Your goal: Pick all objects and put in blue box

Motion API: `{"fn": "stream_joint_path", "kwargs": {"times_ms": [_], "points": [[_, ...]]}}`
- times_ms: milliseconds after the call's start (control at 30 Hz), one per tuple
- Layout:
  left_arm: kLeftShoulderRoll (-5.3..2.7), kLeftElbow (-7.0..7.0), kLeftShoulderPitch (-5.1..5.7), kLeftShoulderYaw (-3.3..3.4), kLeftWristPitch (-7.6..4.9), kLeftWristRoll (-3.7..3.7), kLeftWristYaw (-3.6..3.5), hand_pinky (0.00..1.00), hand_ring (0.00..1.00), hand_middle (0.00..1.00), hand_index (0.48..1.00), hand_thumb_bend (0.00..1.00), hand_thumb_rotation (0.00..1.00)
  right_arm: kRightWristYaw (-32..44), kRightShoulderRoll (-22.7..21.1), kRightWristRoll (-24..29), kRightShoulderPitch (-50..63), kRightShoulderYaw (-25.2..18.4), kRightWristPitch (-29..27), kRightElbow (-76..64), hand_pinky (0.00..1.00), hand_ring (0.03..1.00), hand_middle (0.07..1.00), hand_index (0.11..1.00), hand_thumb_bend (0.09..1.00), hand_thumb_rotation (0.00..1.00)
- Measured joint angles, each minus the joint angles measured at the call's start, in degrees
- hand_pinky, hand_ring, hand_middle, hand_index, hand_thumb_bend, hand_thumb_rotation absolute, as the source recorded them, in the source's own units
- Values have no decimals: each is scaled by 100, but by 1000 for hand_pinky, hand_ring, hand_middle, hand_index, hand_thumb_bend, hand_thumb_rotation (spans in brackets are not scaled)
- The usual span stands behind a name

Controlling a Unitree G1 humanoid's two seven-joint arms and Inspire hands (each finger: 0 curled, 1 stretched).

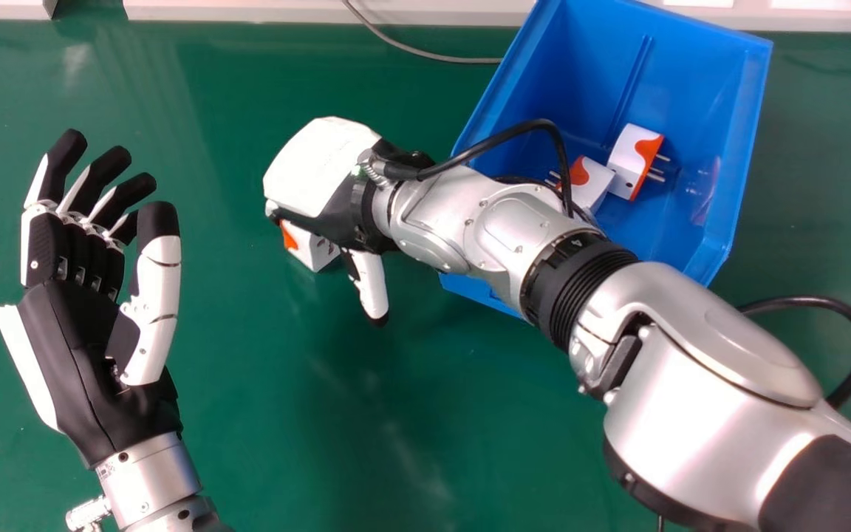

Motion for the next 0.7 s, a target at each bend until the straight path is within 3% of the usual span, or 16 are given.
{"fn": "stream_joint_path", "kwargs": {"times_ms": [267, 700], "points": [[0, 36, -167, 3, -5, 9, 6, 627, 692, 762, 809, 619, 432, 15, -268, 127, 145, -31, -544, -319, 682, 805, 856, 818, 902, 301], [4, 28, -201, 4, 13, -11, -19, 631, 693, 762, 807, 627, 436, 638, -1161, 474, 954, -124, -1610, -1522, 652, 787, 817, 794, 911, 295]]}}
